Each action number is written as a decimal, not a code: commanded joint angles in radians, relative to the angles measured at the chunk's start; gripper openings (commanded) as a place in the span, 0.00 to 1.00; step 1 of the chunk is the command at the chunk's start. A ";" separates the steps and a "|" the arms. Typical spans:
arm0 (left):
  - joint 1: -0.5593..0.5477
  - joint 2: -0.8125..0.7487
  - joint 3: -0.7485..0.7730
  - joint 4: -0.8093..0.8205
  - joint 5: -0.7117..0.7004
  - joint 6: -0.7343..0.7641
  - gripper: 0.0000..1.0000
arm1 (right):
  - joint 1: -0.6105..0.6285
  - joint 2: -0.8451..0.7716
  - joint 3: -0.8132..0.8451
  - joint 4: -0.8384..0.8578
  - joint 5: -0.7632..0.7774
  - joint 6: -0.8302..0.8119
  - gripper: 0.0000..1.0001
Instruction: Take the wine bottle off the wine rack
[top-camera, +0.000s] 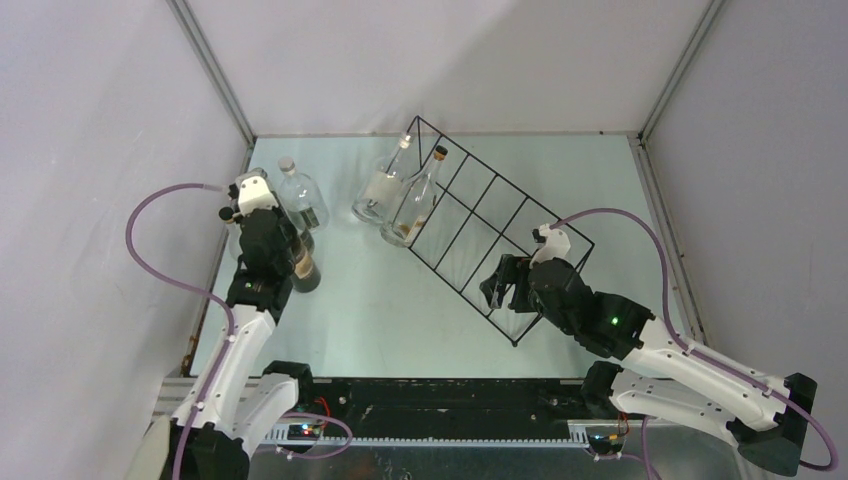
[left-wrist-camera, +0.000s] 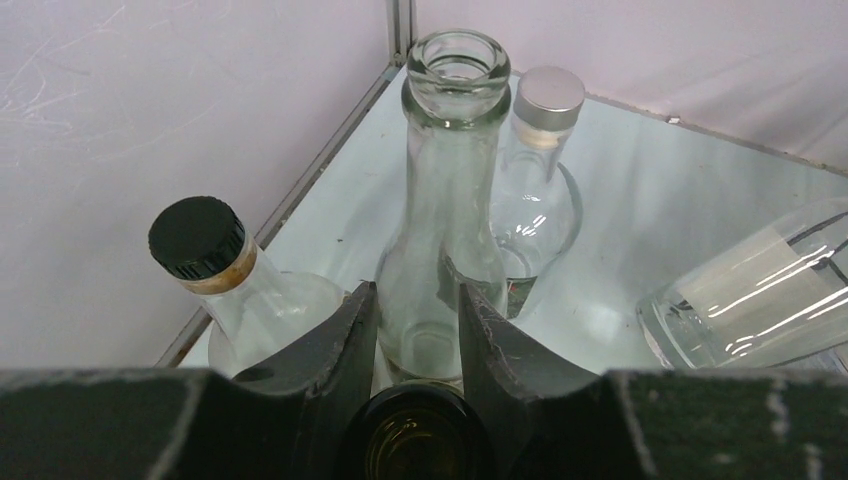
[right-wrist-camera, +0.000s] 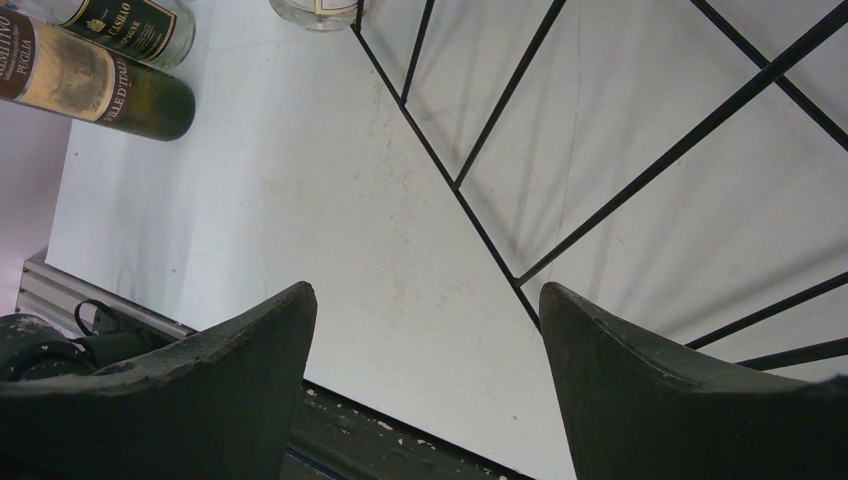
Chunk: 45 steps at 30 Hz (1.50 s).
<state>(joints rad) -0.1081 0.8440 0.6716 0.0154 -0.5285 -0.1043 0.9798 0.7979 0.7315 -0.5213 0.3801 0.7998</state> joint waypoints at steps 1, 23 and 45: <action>0.032 -0.003 0.078 0.129 0.013 0.033 0.00 | -0.001 -0.003 -0.005 0.025 0.009 -0.010 0.85; 0.144 0.107 0.124 0.097 0.094 -0.057 0.24 | -0.012 -0.009 -0.004 0.021 0.003 -0.034 0.85; 0.144 0.133 0.160 0.015 0.139 -0.105 0.80 | -0.484 -0.108 0.073 -0.109 -0.501 -0.321 0.86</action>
<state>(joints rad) 0.0288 0.9977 0.7990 0.0296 -0.4099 -0.1867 0.5396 0.7074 0.7506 -0.6189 -0.0250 0.5343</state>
